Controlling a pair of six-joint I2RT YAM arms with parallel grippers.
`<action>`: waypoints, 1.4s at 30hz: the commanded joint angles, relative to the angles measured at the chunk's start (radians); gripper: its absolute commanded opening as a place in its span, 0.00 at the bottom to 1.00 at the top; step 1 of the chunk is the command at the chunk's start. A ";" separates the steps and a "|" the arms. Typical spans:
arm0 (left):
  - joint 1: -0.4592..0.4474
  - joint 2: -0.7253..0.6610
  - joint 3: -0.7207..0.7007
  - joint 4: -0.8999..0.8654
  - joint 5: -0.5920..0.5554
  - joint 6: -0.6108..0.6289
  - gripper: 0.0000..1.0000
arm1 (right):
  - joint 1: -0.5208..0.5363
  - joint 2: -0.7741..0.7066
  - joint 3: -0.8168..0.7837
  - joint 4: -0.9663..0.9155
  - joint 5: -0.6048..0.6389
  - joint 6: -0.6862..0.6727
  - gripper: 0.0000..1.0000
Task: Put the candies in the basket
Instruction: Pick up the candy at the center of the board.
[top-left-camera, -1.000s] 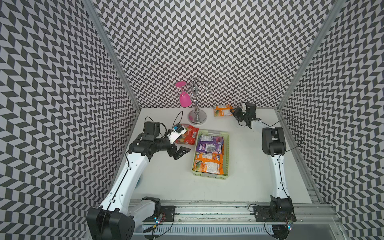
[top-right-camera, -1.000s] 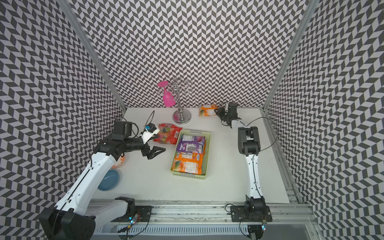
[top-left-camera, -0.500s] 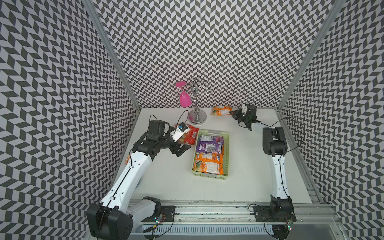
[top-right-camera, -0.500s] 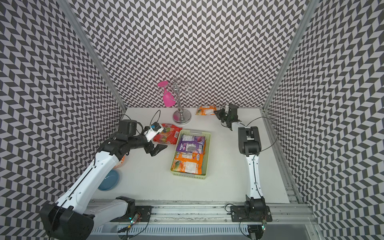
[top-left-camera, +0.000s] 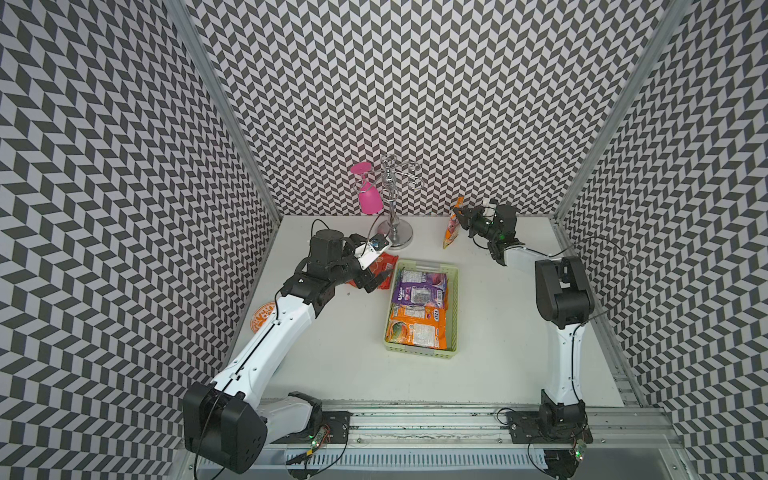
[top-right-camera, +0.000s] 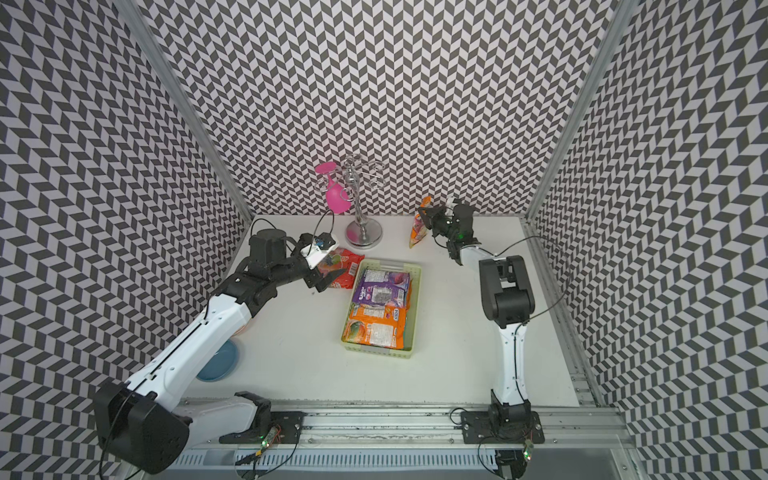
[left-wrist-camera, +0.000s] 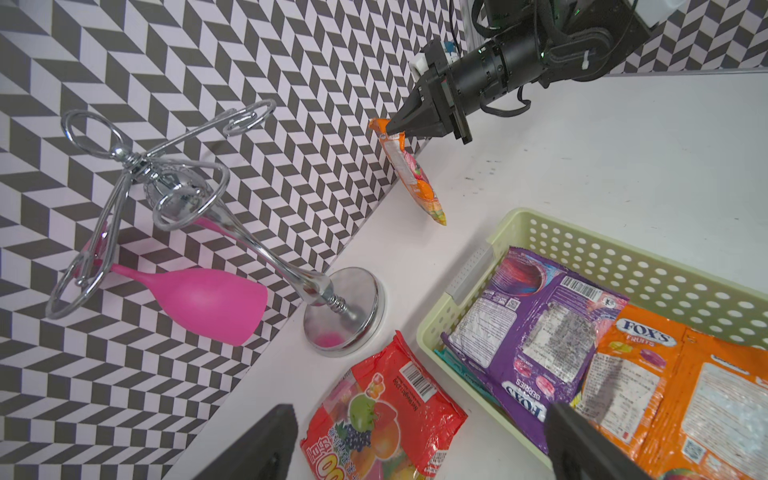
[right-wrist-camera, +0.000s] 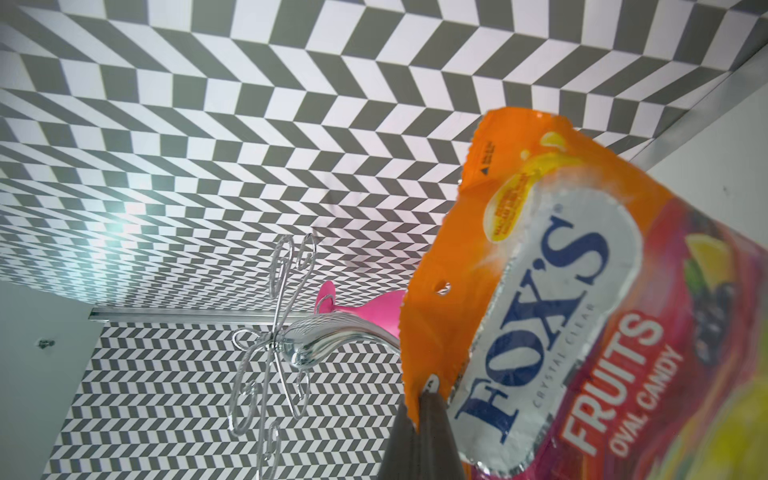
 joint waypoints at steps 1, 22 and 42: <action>-0.015 0.018 0.028 0.105 -0.029 -0.043 0.97 | 0.017 -0.128 -0.007 0.063 0.055 0.031 0.00; -0.156 0.302 0.279 0.248 0.050 -0.175 0.96 | 0.096 -0.463 -0.142 -0.069 0.138 0.043 0.00; -0.209 0.500 0.459 0.269 0.042 -0.264 0.93 | 0.187 -0.662 -0.234 -0.151 0.200 -0.001 0.00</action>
